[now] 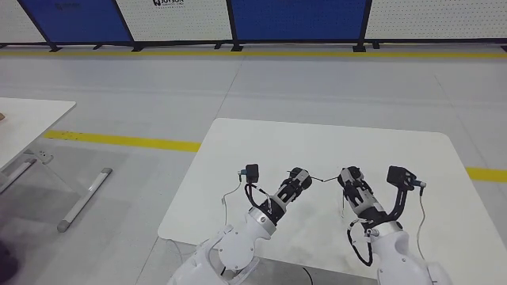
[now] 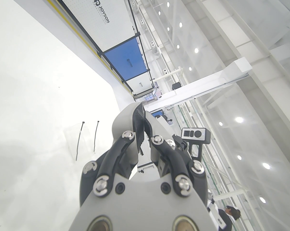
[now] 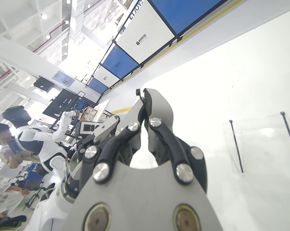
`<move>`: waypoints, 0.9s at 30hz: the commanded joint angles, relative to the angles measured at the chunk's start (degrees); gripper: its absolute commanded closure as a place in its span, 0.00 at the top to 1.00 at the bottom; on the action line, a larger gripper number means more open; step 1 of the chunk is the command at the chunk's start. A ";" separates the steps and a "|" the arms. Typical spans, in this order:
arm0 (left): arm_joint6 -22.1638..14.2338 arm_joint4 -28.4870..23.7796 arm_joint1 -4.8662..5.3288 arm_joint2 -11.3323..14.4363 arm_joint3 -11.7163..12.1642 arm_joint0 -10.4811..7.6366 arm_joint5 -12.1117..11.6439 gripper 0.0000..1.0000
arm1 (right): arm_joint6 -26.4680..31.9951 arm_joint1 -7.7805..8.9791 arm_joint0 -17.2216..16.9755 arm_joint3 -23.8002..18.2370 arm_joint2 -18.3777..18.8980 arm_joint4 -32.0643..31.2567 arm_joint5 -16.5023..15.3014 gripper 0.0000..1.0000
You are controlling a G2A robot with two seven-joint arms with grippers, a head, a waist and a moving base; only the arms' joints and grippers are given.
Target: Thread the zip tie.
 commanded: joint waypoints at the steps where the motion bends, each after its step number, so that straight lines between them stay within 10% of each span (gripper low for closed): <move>1: 0.00 0.00 0.00 0.00 0.00 0.00 0.00 0.00 | -0.02 -0.03 0.21 0.05 -0.18 0.09 -0.06 0.00; 27: 0.00 0.00 0.00 0.00 0.00 0.00 0.00 0.00 | -0.89 0.02 -0.22 -0.37 -0.25 -0.32 0.11 0.00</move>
